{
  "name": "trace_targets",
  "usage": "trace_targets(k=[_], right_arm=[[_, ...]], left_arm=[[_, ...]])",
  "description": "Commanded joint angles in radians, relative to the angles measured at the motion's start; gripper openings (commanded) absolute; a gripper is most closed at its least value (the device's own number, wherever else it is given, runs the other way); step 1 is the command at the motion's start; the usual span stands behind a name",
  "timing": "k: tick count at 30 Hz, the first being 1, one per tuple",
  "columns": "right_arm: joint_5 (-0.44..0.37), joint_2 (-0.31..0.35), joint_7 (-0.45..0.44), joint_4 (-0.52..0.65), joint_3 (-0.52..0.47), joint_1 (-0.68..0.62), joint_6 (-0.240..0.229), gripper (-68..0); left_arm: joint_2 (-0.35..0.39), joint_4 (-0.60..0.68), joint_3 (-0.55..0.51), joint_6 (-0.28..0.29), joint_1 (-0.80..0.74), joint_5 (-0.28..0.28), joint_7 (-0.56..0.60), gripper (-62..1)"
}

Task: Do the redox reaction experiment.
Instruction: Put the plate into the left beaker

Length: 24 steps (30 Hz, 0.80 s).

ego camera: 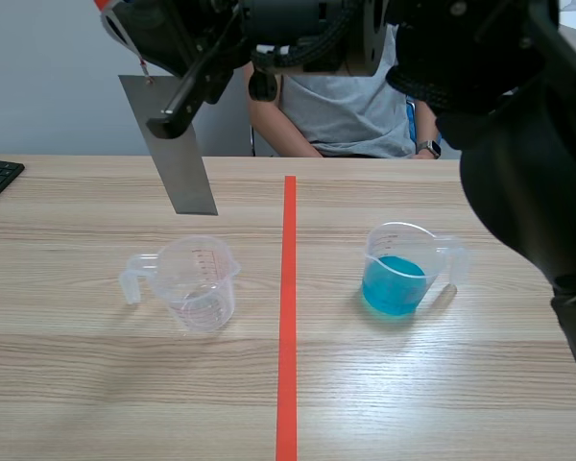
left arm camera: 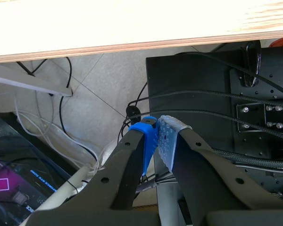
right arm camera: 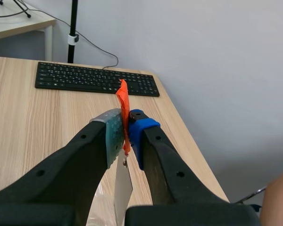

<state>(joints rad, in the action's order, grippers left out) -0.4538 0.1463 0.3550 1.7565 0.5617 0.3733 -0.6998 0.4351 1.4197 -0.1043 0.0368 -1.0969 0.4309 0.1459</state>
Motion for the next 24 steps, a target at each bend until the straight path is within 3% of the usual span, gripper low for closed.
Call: trace_targets(k=[1, 7, 24], right_arm=[[0.003, -0.006, -0.015, 0.002, 0.005, 0.026, 0.009, -66.2], [0.026, -0.025, -0.008, -0.007, 0.05, 0.026, 0.054, -66.2], [0.067, -0.042, -0.145, -0.204, 0.061, 0.026, 0.056, -66.2]], left_arm=[[-0.002, 0.011, 0.003, 0.002, 0.002, 0.002, 0.009, -56.2], [-0.002, 0.011, 0.003, 0.002, 0.002, 0.002, -0.016, -56.2], [-0.002, 0.011, 0.003, 0.002, 0.002, 0.002, -0.016, -56.2]])
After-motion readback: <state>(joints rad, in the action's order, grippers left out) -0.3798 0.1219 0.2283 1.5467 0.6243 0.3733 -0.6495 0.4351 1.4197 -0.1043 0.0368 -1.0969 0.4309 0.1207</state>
